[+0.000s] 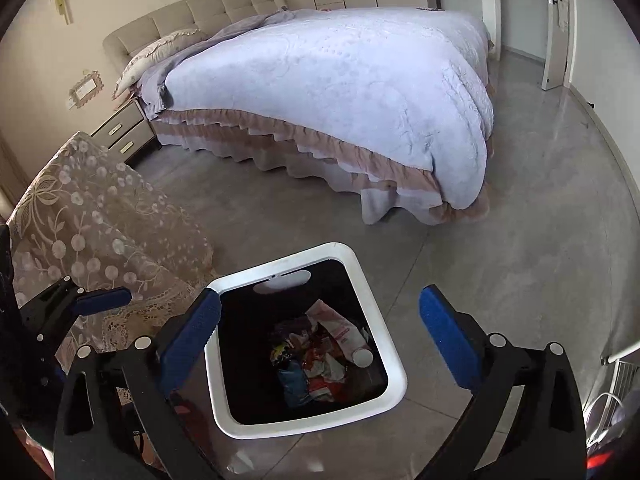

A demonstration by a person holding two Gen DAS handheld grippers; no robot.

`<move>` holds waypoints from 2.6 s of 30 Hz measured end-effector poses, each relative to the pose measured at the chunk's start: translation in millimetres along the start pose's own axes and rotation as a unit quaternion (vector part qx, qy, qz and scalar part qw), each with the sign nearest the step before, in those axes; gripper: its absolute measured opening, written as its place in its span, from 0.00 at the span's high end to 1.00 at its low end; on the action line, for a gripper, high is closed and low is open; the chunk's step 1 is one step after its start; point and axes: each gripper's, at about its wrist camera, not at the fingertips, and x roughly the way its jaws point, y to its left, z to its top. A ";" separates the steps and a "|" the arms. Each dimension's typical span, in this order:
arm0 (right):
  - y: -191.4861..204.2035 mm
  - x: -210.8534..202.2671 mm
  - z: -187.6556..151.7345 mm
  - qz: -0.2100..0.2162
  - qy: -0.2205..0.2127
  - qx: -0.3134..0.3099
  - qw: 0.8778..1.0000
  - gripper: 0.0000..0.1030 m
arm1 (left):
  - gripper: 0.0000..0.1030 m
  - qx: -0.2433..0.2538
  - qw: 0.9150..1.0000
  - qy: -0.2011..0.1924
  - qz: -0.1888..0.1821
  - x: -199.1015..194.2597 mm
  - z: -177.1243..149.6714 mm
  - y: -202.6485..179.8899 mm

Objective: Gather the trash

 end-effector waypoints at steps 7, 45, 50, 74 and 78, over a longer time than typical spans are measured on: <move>34.6 -34.9 7.8 0.009 -0.046 -0.027 0.999 0.04 | 0.05 -0.045 0.997 -0.039 0.050 -54.3 -4.0 12.4; 371.0 -211.1 -66.8 0.130 -0.250 -0.263 0.923 0.04 | 0.05 -0.264 0.862 -0.246 0.356 -398.2 -189.0 69.5; 391.6 -221.0 -78.3 0.135 -0.252 -0.264 0.921 0.04 | 0.05 -0.277 0.836 -0.258 0.397 -421.6 -209.0 63.0; 407.2 -258.6 -106.3 0.144 -0.280 -0.285 0.905 0.04 | 0.05 -0.286 0.805 -0.297 0.427 -460.5 -226.1 32.1; 400.8 -261.4 -107.5 0.143 -0.281 -0.280 0.907 0.04 | 0.05 -0.283 0.806 -0.300 0.425 -460.5 -223.9 28.7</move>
